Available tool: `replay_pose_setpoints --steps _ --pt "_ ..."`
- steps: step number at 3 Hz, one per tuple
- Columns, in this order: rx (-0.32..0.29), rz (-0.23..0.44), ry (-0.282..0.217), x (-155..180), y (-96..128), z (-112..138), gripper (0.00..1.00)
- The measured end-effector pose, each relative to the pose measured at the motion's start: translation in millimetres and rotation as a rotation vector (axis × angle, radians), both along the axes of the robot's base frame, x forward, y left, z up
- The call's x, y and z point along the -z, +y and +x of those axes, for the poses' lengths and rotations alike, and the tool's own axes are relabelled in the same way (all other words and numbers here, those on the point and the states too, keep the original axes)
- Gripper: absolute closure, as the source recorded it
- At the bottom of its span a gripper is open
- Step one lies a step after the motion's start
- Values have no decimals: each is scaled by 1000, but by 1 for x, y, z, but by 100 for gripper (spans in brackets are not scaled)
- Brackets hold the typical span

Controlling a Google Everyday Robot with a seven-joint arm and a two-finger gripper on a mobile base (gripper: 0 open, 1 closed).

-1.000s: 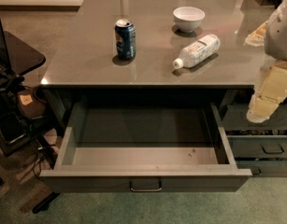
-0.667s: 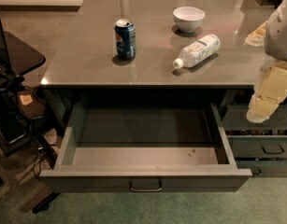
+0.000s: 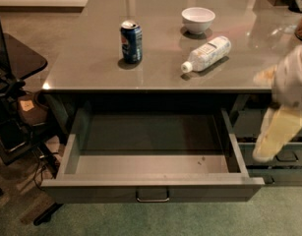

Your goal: Close top drawer

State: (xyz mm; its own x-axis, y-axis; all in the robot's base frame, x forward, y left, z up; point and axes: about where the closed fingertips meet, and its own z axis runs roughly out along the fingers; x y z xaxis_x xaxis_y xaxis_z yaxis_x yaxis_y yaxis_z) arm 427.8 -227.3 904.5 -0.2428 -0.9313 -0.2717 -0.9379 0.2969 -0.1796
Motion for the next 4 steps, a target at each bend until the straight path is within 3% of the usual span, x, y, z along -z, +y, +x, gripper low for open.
replay_pose_setpoints --steps 1,2,3,4 --pt "59 56 40 69 -15 -27 0" --pt "154 80 52 112 -35 -66 0" --pt "230 73 66 134 -54 -112 0" --pt "260 66 88 140 -64 -159 0"
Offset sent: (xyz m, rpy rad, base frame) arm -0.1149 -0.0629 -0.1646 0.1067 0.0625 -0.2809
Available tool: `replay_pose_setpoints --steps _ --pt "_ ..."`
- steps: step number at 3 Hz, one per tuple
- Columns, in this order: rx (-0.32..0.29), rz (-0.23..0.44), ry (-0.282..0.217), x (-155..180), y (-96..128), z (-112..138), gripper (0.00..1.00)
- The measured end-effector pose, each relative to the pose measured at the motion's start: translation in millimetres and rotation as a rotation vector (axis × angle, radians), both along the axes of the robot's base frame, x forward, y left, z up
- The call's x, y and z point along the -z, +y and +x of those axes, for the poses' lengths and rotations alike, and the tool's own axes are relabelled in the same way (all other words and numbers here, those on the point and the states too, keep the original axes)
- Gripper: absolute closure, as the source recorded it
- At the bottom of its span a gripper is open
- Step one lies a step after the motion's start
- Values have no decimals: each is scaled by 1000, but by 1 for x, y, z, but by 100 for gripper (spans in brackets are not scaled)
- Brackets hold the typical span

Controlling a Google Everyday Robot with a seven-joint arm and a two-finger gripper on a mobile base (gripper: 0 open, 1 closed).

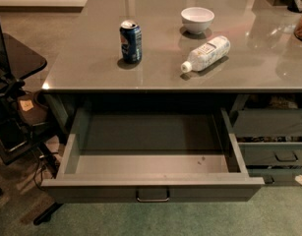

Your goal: Close top drawer

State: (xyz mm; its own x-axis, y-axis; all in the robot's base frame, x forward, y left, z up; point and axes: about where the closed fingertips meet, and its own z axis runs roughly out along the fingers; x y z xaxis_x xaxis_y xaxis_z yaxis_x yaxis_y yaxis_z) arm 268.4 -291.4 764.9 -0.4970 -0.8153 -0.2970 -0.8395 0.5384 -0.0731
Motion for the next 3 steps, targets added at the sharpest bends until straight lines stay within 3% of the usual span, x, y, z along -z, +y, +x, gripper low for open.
replay_pose_setpoints --steps 1,2,3 --pt "1 -1 2 1 -1 -3 0" --pt "-67 50 -2 3 10 -9 0" --pt "-179 238 50 41 51 -41 0"
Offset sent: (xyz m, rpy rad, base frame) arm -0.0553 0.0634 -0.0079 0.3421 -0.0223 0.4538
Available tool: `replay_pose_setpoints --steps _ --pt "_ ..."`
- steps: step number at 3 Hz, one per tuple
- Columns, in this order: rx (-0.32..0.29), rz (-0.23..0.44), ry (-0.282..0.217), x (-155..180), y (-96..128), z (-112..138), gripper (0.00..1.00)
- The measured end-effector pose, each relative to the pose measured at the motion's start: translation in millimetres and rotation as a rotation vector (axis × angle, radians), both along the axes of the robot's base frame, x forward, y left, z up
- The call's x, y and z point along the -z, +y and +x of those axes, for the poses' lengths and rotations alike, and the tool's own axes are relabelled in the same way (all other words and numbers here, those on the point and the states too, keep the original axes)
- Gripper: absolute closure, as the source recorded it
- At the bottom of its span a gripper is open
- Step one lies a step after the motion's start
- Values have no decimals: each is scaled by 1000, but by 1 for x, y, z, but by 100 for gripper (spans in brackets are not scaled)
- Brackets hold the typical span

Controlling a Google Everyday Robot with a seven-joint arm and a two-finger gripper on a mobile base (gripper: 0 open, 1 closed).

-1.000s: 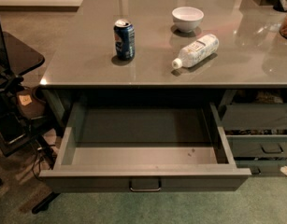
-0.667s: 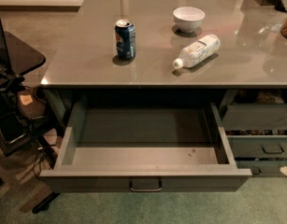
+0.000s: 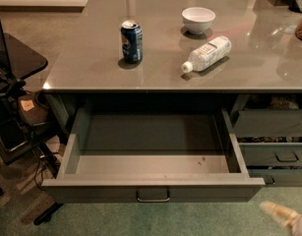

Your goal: Close top drawer

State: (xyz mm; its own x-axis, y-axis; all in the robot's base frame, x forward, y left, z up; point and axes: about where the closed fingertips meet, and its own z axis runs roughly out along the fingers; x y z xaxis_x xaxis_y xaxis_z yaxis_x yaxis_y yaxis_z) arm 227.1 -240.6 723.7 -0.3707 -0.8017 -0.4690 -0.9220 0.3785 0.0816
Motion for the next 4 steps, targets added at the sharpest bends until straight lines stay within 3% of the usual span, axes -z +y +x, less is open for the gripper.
replay_pose_setpoints --steps 1,2,3,4 --pt "-182 87 9 48 36 -20 0" --pt "-295 49 -55 77 64 -3 0" --pt "-285 -27 -136 79 89 55 0" --pt "-271 -61 -159 81 97 84 0"
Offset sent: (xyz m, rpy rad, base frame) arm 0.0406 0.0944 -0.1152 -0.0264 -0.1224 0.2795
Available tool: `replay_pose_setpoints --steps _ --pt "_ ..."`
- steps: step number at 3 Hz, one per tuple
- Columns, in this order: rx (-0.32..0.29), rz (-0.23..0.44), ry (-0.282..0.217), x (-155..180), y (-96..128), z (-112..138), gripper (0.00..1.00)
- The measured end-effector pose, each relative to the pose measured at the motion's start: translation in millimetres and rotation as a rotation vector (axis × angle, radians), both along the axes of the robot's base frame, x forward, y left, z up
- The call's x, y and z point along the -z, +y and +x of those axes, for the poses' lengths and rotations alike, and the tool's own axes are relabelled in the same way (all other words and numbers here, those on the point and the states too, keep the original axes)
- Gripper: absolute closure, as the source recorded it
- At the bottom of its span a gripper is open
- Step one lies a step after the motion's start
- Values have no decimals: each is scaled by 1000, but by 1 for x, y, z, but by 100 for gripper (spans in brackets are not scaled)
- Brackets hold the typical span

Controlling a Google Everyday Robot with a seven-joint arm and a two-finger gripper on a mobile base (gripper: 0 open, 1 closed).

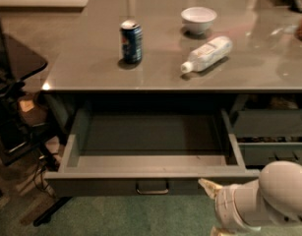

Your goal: Close top drawer

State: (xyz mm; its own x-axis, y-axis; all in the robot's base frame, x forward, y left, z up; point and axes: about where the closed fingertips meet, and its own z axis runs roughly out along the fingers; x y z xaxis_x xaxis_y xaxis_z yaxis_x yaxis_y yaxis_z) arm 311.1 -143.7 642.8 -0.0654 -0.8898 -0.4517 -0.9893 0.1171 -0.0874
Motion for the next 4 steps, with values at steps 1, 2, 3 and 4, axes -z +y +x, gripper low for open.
replay_pose_setpoints --steps 1,2,3,4 --pt "26 -20 14 7 5 16 0" --pt "36 -82 13 32 12 59 0" --pt "36 -82 13 32 12 59 0" --pt "29 -42 32 28 7 83 0"
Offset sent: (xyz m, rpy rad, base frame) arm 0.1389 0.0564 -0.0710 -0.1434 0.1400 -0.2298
